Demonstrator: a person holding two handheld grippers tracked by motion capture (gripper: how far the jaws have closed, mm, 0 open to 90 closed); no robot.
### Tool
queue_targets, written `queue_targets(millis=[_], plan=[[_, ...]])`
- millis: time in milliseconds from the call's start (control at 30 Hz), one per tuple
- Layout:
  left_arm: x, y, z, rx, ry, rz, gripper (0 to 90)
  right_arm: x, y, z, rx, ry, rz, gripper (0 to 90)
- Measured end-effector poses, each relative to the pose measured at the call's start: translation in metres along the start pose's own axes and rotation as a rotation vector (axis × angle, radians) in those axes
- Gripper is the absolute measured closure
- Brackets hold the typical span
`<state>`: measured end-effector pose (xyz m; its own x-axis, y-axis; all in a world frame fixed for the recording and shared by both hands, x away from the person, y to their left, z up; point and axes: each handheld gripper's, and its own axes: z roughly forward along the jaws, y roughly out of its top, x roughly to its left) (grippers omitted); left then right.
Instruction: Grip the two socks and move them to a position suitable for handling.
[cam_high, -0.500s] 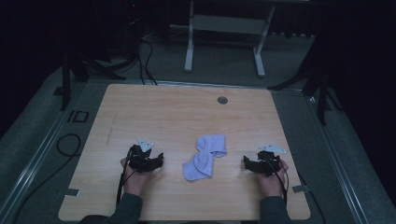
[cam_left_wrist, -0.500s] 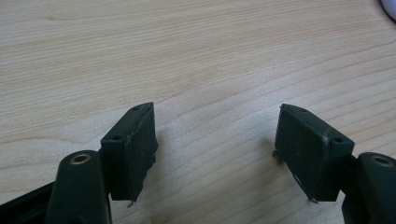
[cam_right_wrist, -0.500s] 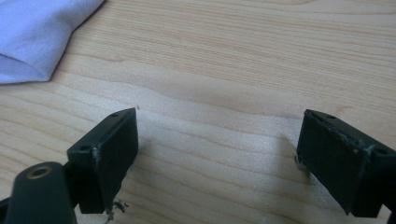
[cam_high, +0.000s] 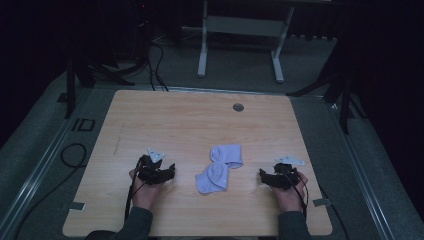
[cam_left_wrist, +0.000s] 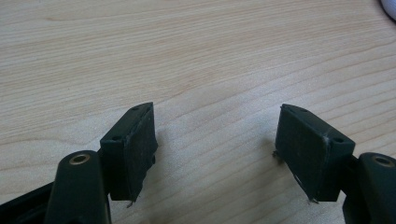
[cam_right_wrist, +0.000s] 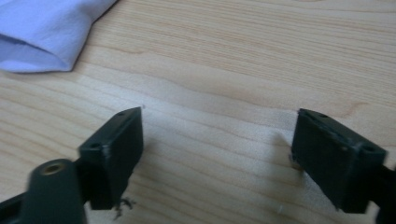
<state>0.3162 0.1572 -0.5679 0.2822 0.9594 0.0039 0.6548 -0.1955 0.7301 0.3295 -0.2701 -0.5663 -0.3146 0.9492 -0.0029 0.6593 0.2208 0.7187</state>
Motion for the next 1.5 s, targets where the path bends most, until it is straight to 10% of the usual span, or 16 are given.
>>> queue_targets(millis=[533, 1500], plan=[[0.000, 0.000, 0.000, 0.001, 0.000, 0.002, 29.1, 0.024, 0.009, -0.024, -0.018, 0.096, -0.107, 63.3], [-0.001, 0.000, 0.000, -0.002, 0.000, 0.000, 29.0, 0.148, 0.068, -0.021, 0.018, 0.329, -0.441, 70.0]])
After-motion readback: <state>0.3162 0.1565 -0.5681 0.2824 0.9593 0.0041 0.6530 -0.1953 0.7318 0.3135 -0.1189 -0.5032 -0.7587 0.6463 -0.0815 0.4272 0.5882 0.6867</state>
